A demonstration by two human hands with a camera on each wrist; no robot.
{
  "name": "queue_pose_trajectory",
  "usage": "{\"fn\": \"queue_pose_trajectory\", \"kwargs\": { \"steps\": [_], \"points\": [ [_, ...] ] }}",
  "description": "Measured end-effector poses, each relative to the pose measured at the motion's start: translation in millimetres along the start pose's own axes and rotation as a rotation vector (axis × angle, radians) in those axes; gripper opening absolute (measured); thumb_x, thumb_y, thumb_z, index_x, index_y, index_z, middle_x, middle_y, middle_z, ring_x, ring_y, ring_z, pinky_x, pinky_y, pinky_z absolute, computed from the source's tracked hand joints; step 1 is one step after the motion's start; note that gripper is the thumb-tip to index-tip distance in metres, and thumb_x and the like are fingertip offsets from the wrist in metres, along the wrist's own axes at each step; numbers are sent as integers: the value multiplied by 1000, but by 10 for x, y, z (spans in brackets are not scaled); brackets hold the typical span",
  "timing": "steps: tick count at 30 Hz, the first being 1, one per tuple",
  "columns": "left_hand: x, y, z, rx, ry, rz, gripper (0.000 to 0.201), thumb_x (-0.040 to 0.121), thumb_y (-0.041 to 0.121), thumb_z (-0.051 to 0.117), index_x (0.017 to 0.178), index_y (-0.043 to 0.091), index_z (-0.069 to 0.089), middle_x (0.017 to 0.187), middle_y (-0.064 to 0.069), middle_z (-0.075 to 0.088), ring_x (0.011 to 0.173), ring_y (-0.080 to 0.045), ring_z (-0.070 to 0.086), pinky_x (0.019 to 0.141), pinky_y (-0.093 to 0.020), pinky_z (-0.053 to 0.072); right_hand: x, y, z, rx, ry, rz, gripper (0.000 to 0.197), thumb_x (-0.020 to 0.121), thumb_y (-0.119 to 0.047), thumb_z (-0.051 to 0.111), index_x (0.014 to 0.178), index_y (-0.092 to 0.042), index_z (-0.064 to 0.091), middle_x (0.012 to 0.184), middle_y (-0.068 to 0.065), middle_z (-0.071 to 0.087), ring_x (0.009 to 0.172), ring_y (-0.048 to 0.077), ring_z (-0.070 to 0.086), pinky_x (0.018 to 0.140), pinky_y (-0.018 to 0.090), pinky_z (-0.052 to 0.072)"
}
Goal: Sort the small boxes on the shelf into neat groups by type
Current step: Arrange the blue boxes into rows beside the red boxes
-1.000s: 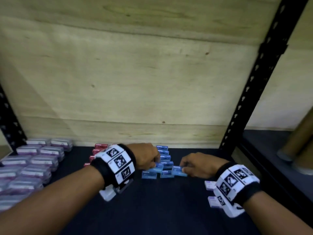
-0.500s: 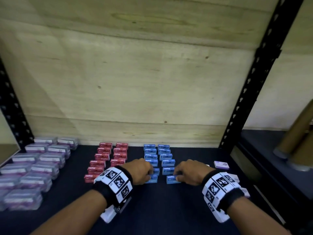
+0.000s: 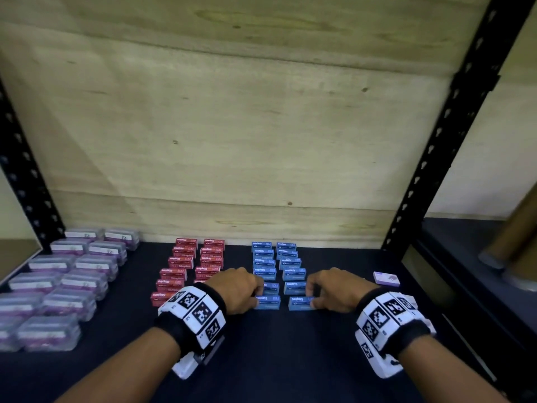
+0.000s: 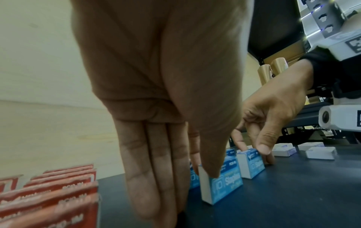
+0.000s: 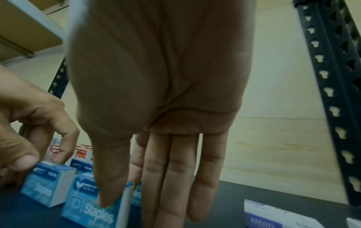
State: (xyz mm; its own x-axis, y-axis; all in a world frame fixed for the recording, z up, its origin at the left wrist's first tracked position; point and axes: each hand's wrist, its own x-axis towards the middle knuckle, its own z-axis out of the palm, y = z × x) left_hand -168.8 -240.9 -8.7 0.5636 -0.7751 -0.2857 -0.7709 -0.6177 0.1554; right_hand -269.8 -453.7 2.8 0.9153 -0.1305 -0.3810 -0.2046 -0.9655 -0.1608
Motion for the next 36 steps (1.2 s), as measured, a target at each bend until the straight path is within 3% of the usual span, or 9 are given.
{"fn": "queue_pose_trajectory", "kwargs": {
  "steps": [5,17,27,30,34,36],
  "points": [
    [-10,31,10,6,11,29,19,96,38,54,111,27,56,89,7,54,81,-16,53,75,-30,44,19,14,-3,58,-8,-1,10,90,-36,67,97,-34,59,78,-16,56,81,10,60,84,28,50],
    [-40,60,10,34,5,34,19,97,39,50,112,28,54,86,7,55,79,-16,54,79,-33,50,38,47,15,97,-22,-3,10,89,-37,69,94,-35,60,78,-12,67,77,8,69,86,31,54],
    [-61,73,1,66,-13,36,20,98,39,48,113,27,52,85,6,54,79,-17,54,77,-33,48,45,83,24,105,-32,-4,13,88,-40,69,97,-34,62,72,-12,66,80,8,66,88,32,54],
    [-76,83,-7,82,-20,26,22,98,39,47,116,27,51,89,4,55,81,-17,52,79,-35,48,44,87,25,106,-34,-4,13,88,-40,69,97,-35,61,73,-12,66,81,9,67,87,32,53],
    [-93,110,-23,89,-54,-1,34,98,45,45,125,24,47,108,-4,62,92,-22,57,86,-38,50,22,88,15,142,-48,-11,21,87,-39,71,104,-36,59,79,-11,68,82,9,68,87,30,52],
    [-104,121,-80,65,-109,-22,40,97,49,44,127,23,45,105,-2,59,95,-22,58,88,-38,50,-10,113,-11,180,-79,-18,28,87,-36,71,111,-35,57,82,-8,71,83,11,69,86,27,51]
  ]
}}
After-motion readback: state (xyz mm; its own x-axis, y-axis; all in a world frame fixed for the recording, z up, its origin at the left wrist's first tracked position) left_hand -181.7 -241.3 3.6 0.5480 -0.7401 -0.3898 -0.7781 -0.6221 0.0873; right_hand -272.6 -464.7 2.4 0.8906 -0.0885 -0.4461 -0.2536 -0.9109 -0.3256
